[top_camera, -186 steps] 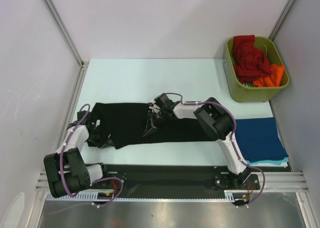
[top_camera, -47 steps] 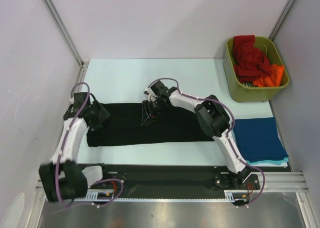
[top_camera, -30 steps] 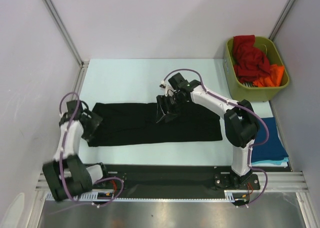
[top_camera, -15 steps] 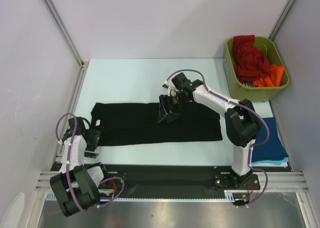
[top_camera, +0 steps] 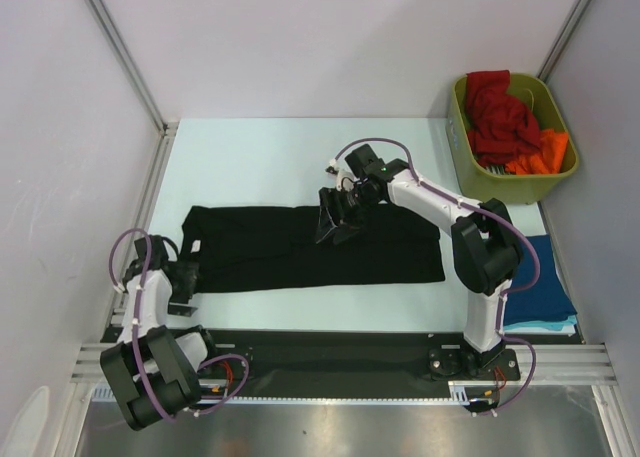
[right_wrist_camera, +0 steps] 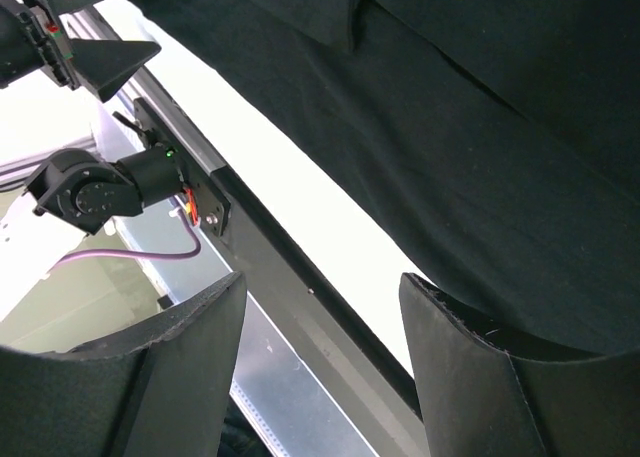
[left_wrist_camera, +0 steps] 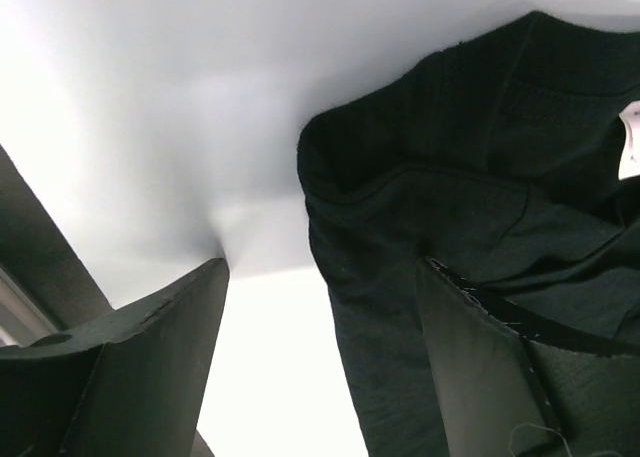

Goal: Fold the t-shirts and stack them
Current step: Fold the tshirt

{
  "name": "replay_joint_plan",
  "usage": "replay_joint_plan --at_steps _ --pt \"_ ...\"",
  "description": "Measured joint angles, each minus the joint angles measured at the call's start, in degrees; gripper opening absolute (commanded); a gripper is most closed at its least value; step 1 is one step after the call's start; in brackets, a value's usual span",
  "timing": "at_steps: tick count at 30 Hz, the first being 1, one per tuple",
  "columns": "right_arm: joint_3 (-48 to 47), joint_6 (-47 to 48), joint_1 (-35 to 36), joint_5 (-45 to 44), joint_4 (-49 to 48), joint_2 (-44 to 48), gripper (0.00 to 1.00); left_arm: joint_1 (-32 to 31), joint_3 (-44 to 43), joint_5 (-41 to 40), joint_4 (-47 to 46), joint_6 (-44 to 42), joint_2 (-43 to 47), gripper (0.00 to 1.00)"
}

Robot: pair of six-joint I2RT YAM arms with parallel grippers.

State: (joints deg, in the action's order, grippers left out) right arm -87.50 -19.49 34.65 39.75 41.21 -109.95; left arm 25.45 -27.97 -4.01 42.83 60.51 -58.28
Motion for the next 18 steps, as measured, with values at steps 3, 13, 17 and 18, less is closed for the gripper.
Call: replay_joint_plan --at_steps 3,13,17,18 --pt "0.02 -0.11 -0.02 0.52 -0.26 0.0 0.69 0.15 -0.09 -0.48 -0.11 0.09 -0.39 0.68" --pt "0.09 -0.11 -1.09 0.83 -0.39 0.0 0.69 1.99 -1.86 -0.33 -7.19 -2.38 -7.63 0.0" --pt "0.09 -0.11 -2.64 0.33 -0.33 -0.02 0.69 2.01 -8.11 0.17 -9.77 -6.64 -16.76 0.0" --pt "0.07 -0.11 -3.04 0.07 -0.33 -0.02 0.69 2.01 -10.29 0.13 -10.97 -7.63 -19.56 0.0"
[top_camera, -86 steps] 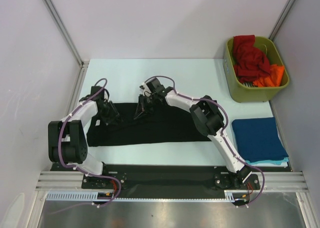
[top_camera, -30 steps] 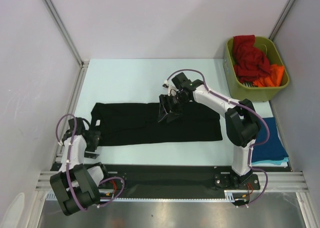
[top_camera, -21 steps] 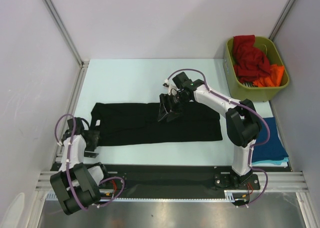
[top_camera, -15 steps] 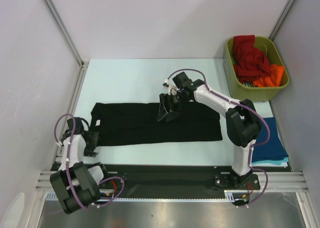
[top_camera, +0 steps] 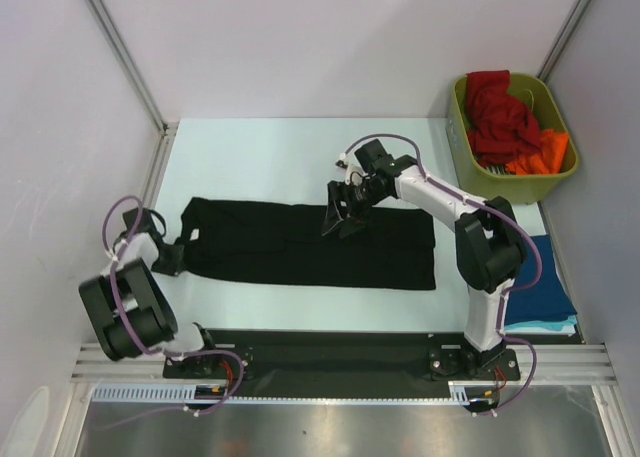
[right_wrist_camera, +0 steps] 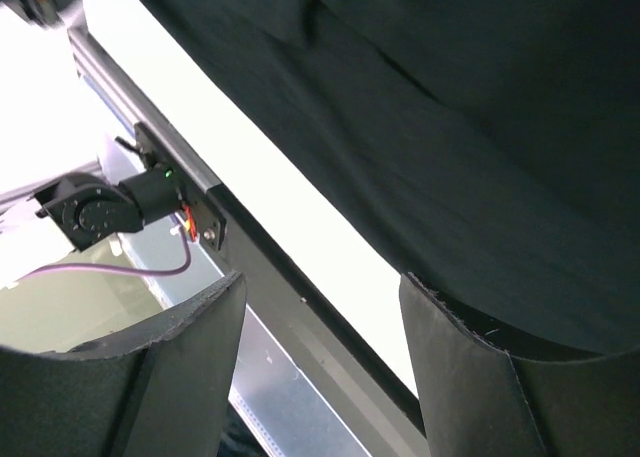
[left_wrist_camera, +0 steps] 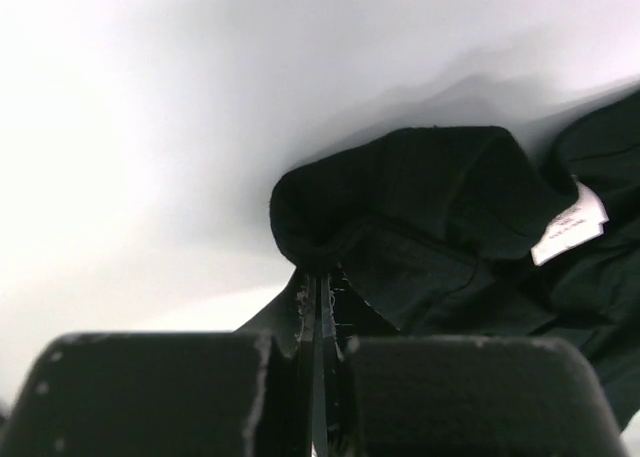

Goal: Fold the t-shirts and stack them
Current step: Fold the tshirt

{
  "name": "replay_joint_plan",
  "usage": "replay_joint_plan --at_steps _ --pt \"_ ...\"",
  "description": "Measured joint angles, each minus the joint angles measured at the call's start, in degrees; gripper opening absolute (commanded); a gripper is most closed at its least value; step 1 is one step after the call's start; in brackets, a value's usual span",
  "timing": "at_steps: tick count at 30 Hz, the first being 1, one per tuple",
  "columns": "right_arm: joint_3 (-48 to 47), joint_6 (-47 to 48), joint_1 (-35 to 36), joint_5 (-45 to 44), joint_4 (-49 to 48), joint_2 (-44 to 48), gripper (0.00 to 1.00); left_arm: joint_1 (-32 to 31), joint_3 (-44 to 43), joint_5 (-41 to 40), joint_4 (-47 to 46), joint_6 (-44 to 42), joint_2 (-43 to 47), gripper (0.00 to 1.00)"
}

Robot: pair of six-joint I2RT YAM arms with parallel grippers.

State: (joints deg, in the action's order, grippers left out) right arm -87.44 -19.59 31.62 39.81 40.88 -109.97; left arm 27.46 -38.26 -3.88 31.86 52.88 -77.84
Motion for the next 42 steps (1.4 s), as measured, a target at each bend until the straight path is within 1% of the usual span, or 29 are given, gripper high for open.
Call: replay_joint_plan --at_steps 5,8,11,14,17,19,20,22,23,24,25,26,27,28,29,30,31,32,35,37,39,41,42 --pt "-1.36 0.15 -2.56 -1.44 0.9 -1.11 0.69 -0.92 -12.13 -0.61 -4.11 -5.57 -10.88 0.0" --pt "-4.46 0.48 -4.9 -3.1 1.42 -4.02 0.69 -2.69 -22.84 -1.03 -6.4 -9.57 -19.37 0.0" --pt "-7.85 1.6 -7.32 -5.25 1.77 -7.82 0.7 -5.46 -35.89 -1.36 -7.96 -13.46 -29.35 0.0" --pt "-11.43 3.06 -9.9 -7.19 2.21 -12.17 0.7 -8.81 -50.75 -0.28 -9.75 -16.24 -40.83 0.0" --pt "-14.67 5.11 -12.09 -8.35 2.73 -16.24 0.7 -11.78 -63.49 0.61 -10.67 -17.18 -50.56 0.0" --pt "-17.7 6.8 -13.49 -8.55 4.98 -18.99 0.68 -13.22 -70.4 1.4 -11.04 -16.87 -55.91 0.0" --pt "-19.21 7.76 -14.21 -8.55 5.55 -20.26 0.67 -13.9 -73.57 1.68 -10.36 -16.7 -58.31 0.02" --pt "-20.48 9.09 -15.43 -8.46 6.47 -21.53 0.64 -14.75 -78.62 1.97 -8.79 -16.26 -61.83 0.1" --pt "-20.46 9.57 -15.93 -8.37 7.28 -21.62 0.64 -14.88 -79.58 1.79 -8.02 -16.02 -62.45 0.19" --pt "-20.22 10.03 -16.39 -8.2 7.96 -21.62 0.64 -14.93 -79.62 1.25 -7.15 -15.82 -62.47 0.28" --pt "-19.54 10.43 -16.68 -7.93 8.24 -21.38 0.64 -14.86 -79.41 0.85 -6.64 -15.93 -62.14 0.34" --pt "-18.69 10.67 -16.81 -7.85 8.31 -21.18 0.64 -14.73 -78.44 0.02 -6.58 -15.89 -61.22 0.44" --pt "-16.83 10.67 -16.85 -7.63 8.07 -20.68 0.64 -14.6 -76.74 -1.07 -6.21 -16.09 -59.98 0.5" --pt "-14.01 10.38 -16.85 -6.84 7.58 -19.69 0.64 -14.43 -74.49 -2.21 -5.79 -16.15 -58.25 0.53" --pt "-10.97 10.05 -16.83 -5.18 7.69 -18.34 0.65 -14.21 -71.47 -3.39 -5.6 -16.13 -56.0 0.63" --pt "-7.78 9.94 -16.63 -4.52 7.69 -16.57 0.65 -13.99 -68.54 -4.5 -4.7 -16.39 -53.4 0.69" --pt "-4.33 9.66 -16.33 -4.22 6.95 -14.64 0.65 -13.73 -65.53 -5.46 -4.07 -16.55 -50.69 0.72" --pt "-0.94 9.49 -15.89 -4.0 6.58 -12.68 0.65 -13.46 -62.6 -6.4 -3.45 -16.57 -47.74 0.86" --pt "6.51 8.94 -14.34 -4.02 6.14 -8.33 0.63 -12.92 -56.63 -8.46 -0.98 -16.46 -39.67 0.91" --pt "10.14 8.83 -13.49 -4.44 5.84 -6.1 0.57 -12.72 -52.22 -9.44 -0.22 -16.37 -33.18 0.9" --pt "12.2 8.83 -13.2 -5.03 5.73 -4.96 0.54 -12.85 -46.99 -9.44 -0.02 -16.28 -26.84 0.9" --pt "13.03 8.9 -13.49 -5.05 5.73 -4.87 0.52 -13.35 -39.85 -8.13 -0.94 -16.11 -19.89 0.88" --pt "13.46 8.9 -13.51 -4.85 5.46 -4.74 0.48 -13.7 -36.24 -7.21 -0.7 -15.85 -16.55 0.88"
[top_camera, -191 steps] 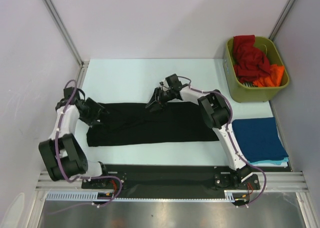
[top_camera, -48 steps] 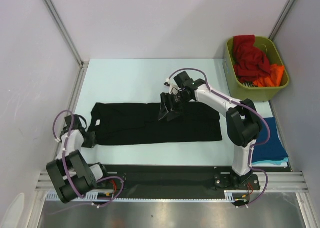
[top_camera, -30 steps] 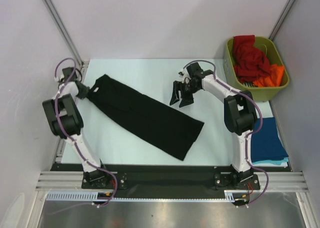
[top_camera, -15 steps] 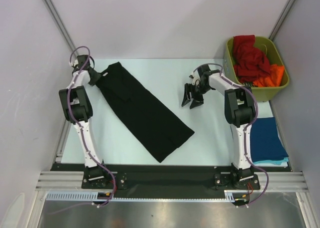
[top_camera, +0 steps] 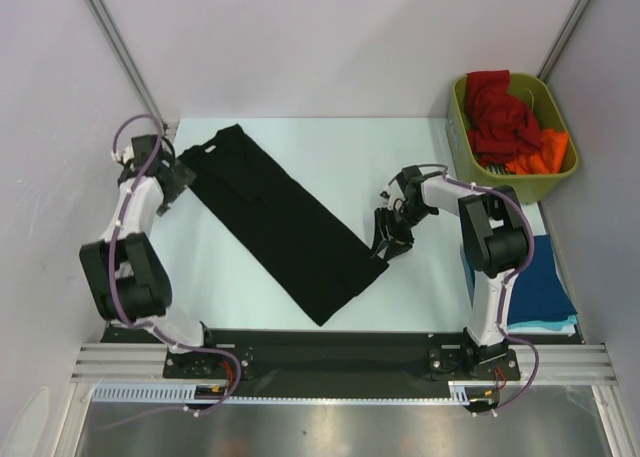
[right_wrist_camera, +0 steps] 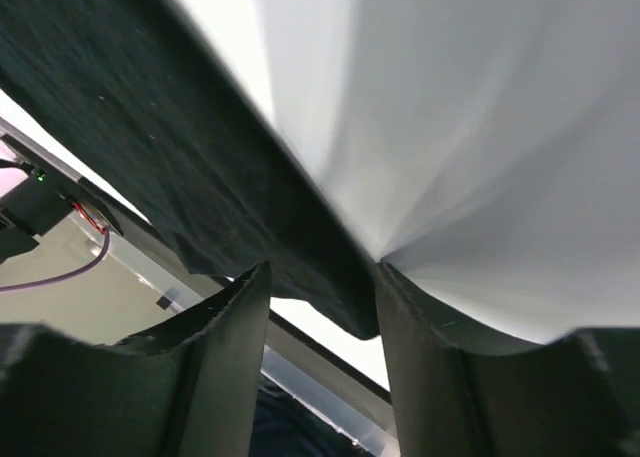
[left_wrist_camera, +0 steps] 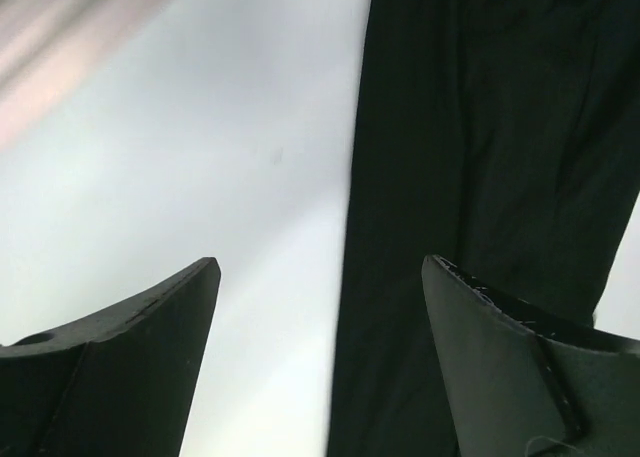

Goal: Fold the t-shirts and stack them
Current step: Fold the tshirt

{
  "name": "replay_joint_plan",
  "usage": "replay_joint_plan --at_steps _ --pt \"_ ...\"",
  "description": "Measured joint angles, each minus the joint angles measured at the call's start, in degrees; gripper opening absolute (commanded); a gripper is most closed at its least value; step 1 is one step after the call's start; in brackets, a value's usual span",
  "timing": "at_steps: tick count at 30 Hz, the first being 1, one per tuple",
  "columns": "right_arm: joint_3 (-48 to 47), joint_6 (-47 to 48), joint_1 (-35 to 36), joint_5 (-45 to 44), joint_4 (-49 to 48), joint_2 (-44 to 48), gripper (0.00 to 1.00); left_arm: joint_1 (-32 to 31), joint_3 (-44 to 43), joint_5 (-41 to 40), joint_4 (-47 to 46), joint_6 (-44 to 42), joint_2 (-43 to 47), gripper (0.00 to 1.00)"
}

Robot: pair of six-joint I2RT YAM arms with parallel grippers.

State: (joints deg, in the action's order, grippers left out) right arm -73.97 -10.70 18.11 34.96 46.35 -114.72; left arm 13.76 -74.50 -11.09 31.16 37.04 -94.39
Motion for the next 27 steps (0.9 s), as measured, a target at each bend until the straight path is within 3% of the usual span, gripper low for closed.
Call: replay_joint_plan --at_steps 7,11,15,23,25,26,27 --pt "3.08 0.24 -0.37 0.39 -2.01 0.52 0.17 -2.12 14.91 8.59 1.49 -0.02 10.6 0.83" --pt "6.21 -1.57 -0.33 1.14 -4.22 1.81 0.04 -2.23 14.43 12.74 1.99 -1.25 10.56 0.8" --pt "15.41 -6.69 1.66 -0.59 -8.48 9.05 0.01 -2.23 8.79 16.41 1.95 -3.76 7.39 0.8" --pt "33.11 -24.72 17.22 -2.12 -11.72 31.45 0.04 -0.7 0.48 23.47 -0.48 -6.08 -0.98 0.8" --pt "34.91 -29.4 21.59 -1.92 -13.09 36.61 0.21 -0.04 -0.13 24.46 -0.5 -6.19 -3.32 0.81" --pt "35.36 -31.12 23.58 -1.86 -13.38 38.42 0.36 0.42 -0.13 25.24 -0.39 -6.16 -4.22 0.82" --pt "35.47 -32.63 25.46 -1.7 -13.22 39.67 0.4 0.83 -0.11 25.68 -0.17 -6.14 -4.81 0.82"
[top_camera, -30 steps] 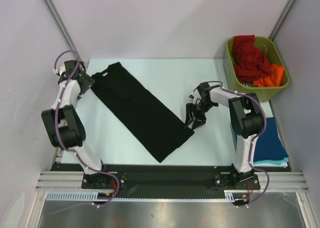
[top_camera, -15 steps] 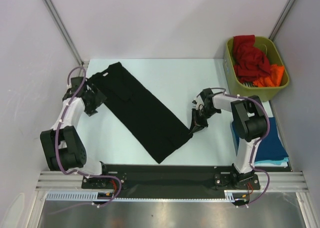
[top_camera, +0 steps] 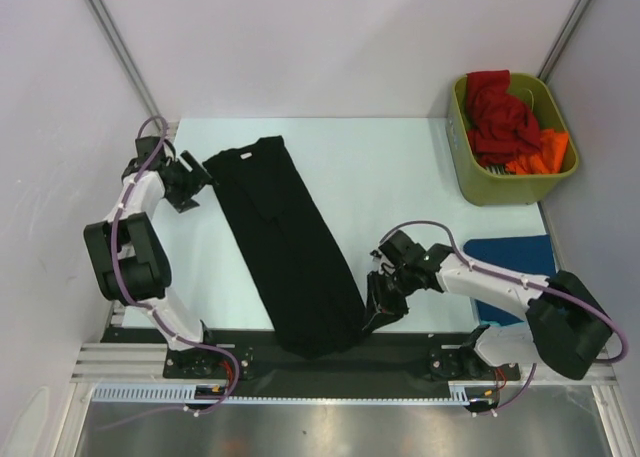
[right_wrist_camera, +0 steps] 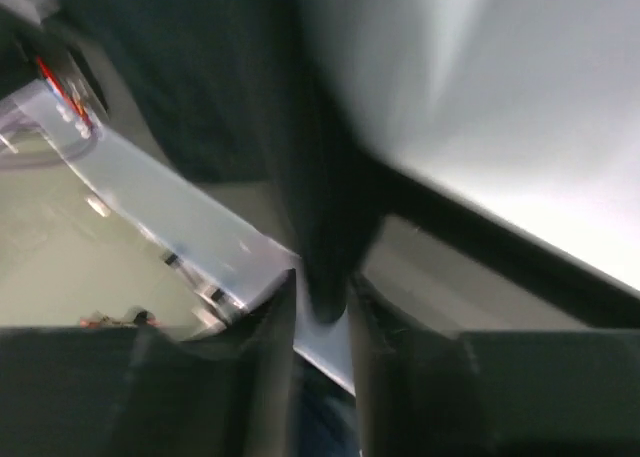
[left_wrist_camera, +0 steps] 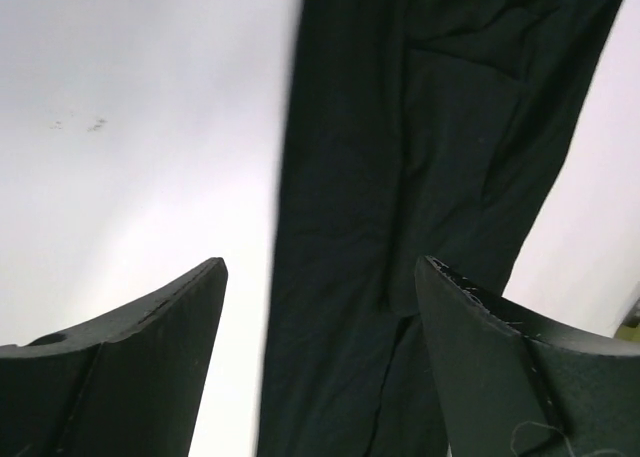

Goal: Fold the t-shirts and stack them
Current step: Fold the tshirt

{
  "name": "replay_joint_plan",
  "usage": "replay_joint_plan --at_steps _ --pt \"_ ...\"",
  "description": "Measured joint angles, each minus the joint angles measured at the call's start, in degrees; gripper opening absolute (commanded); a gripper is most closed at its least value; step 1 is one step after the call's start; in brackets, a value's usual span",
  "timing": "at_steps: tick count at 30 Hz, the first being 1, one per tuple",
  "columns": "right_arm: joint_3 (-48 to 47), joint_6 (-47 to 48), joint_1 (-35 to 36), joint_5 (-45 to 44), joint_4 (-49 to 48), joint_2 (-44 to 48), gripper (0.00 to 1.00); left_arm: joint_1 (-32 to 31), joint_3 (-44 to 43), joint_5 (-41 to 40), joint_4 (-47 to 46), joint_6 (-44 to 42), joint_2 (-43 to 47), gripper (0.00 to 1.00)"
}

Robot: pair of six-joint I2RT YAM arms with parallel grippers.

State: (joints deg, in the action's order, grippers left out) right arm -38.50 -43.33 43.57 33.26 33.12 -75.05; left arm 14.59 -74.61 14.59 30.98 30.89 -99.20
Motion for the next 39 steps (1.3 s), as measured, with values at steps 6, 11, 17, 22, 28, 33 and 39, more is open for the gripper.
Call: replay_joint_plan --at_steps 6,11,17,22,28,33,39 --pt "-5.9 5.25 -2.54 -3.65 8.0 -1.84 0.68 4.37 0.15 3.15 -0.15 -0.02 -1.03 0.84" --pt "-29.97 16.26 -13.05 -8.37 9.86 -19.39 0.67 5.27 -5.68 5.88 -0.96 0.04 -5.09 0.77" --pt "-63.76 26.77 -15.93 -11.89 3.32 -43.85 0.59 5.25 -7.5 5.51 -5.22 0.26 -8.57 0.65" --pt "-87.01 27.1 -17.22 -8.92 -3.17 -63.78 0.56 5.07 -6.69 4.76 -12.83 2.82 -10.67 0.64" --pt "-100.89 20.52 -18.29 -4.55 -11.28 -80.87 0.54 3.78 -4.0 1.99 -21.59 6.69 -14.08 0.73" --pt "-101.55 16.22 -18.34 -2.03 -18.34 -82.75 0.54 1.07 -6.6 0.63 -23.71 9.73 -20.65 0.73" --pt "-104.43 11.8 -17.42 0.33 -24.3 -86.82 0.51 -0.35 -9.77 0.79 -27.5 15.21 -24.3 0.7"
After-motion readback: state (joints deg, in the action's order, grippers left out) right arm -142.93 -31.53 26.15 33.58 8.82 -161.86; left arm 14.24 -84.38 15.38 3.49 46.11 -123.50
